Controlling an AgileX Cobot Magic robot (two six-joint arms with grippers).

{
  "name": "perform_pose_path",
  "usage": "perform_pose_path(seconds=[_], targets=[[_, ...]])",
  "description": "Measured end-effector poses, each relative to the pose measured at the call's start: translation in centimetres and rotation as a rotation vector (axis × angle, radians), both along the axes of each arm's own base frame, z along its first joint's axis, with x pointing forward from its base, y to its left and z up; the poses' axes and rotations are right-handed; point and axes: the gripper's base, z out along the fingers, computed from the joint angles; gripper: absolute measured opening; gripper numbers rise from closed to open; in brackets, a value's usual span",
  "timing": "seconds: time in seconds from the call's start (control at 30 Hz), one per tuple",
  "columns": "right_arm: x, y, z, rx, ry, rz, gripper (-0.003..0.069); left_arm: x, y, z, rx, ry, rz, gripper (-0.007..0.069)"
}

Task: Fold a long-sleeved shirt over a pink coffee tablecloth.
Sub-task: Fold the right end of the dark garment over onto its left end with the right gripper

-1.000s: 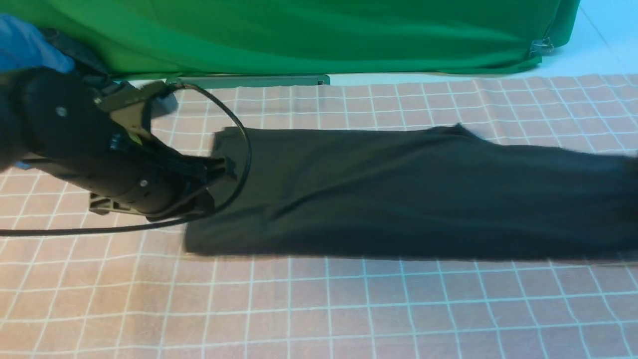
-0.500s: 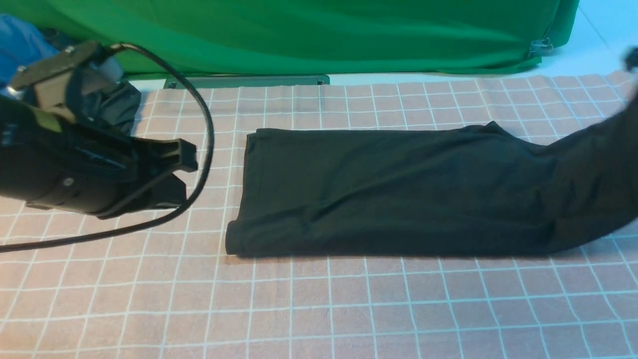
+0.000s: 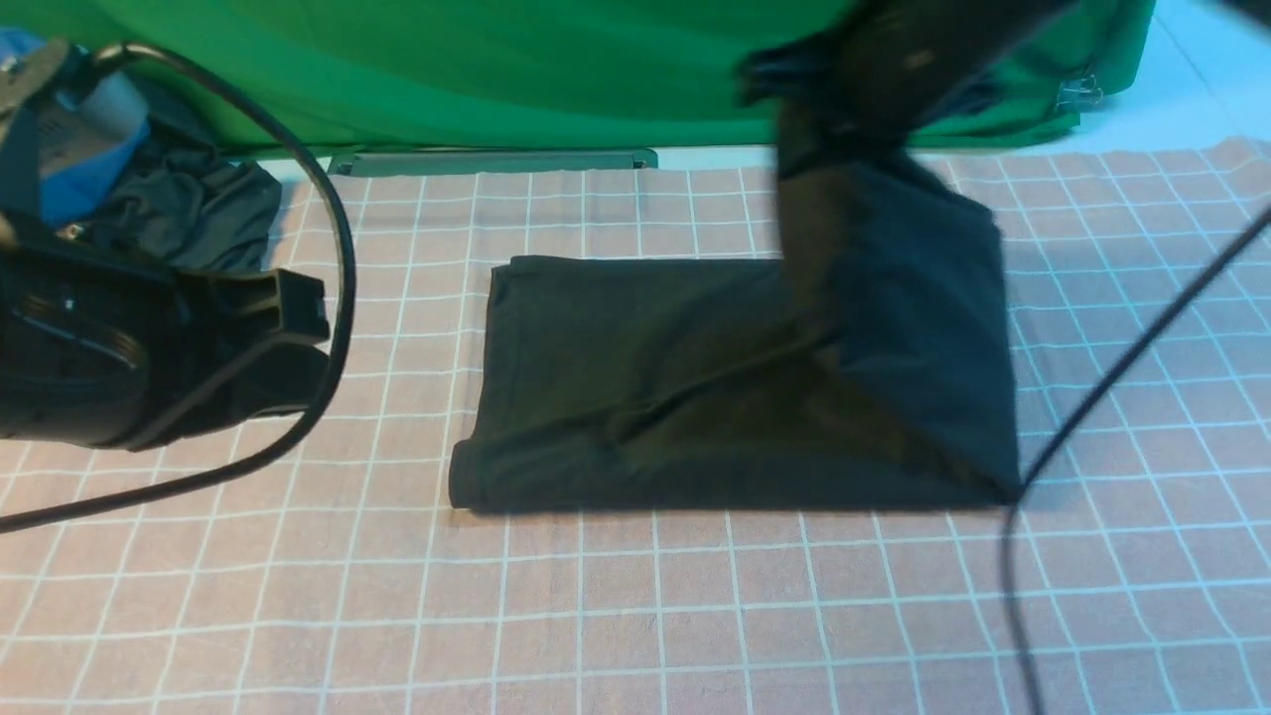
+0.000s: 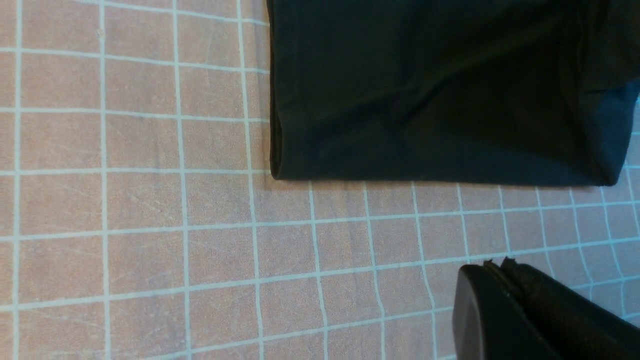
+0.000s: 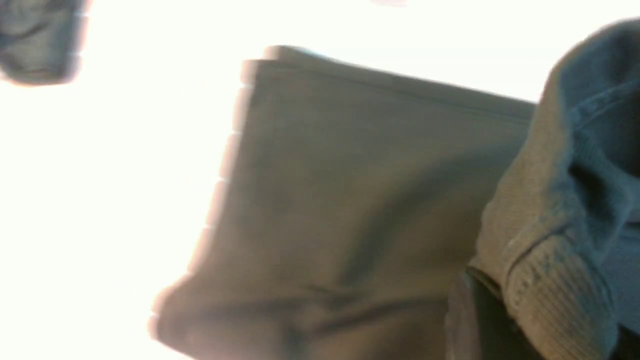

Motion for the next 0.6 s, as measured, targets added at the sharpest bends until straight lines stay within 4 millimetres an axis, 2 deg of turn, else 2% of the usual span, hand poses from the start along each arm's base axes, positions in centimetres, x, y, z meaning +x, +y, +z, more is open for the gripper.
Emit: perform_pose_path(seconds=[0.07, 0.1, 0.2, 0.37, 0.6], targets=[[-0.1, 1.0, -0.5, 0.01, -0.001, 0.011, 0.0104, -0.1, 0.0, 0.0, 0.001, 0.002, -0.002, 0.0013], [-0.4, 3.1, -1.4, 0.032, -0.015, 0.037, 0.0104, -0.2, 0.0, 0.0, 0.004, 0.004, -0.006, 0.0013], [-0.7, 5.4, -2.5, 0.055, -0.031, 0.058, 0.0104, -0.3, 0.1, 0.0, 0.01, 0.007, -0.013, 0.0013], [-0.5, 7.8, -4.9, 0.089, -0.026, 0.049, 0.0104, -0.4, 0.0, 0.0, 0.014, 0.015, -0.021, 0.0013], [0.1, 9.8, -7.9, 0.177, 0.012, 0.0, 0.0111, -0.5, 0.0, -0.1, 0.021, 0.018, -0.029, 0.0013]])
